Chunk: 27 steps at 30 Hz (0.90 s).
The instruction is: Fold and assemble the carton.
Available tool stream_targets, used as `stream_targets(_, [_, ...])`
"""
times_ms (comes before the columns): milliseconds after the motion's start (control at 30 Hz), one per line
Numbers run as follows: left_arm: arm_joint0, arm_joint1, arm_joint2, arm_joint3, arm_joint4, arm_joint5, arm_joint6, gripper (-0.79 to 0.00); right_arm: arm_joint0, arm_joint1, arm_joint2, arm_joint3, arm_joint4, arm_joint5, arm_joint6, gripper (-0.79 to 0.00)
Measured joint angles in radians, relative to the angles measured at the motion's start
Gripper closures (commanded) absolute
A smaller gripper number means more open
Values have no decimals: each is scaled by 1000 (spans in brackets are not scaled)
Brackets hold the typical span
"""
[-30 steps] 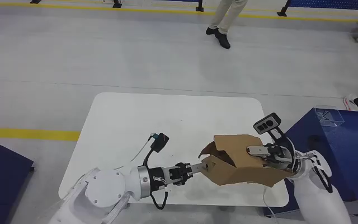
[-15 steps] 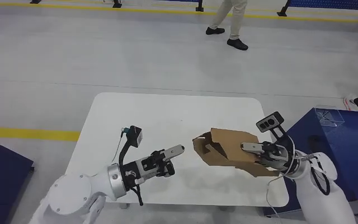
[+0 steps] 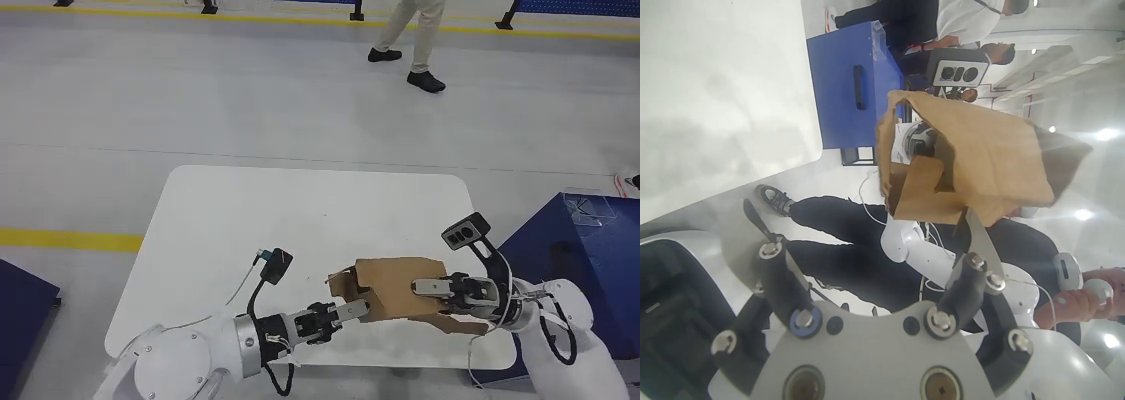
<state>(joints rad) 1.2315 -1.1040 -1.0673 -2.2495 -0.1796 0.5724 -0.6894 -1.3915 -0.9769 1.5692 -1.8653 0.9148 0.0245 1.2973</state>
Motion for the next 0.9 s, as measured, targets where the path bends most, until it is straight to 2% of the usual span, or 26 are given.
stream_targets(300, [-73,-13,67,34,-4,39,11,-785,-16,0,3,2,21,7,16,0])
stream_targets(700, [-73,-11,49,31,-20,67,10,-785,-19,-3,-2,27,60,46,-33,0])
stream_targets(800, [-44,-11,17,4,-31,29,55,-785,-10,-10,-10,66,202,117,-62,0])
stream_targets(900, [55,-8,-74,-67,-60,-66,191,-785,14,-15,-20,120,333,191,-59,0])
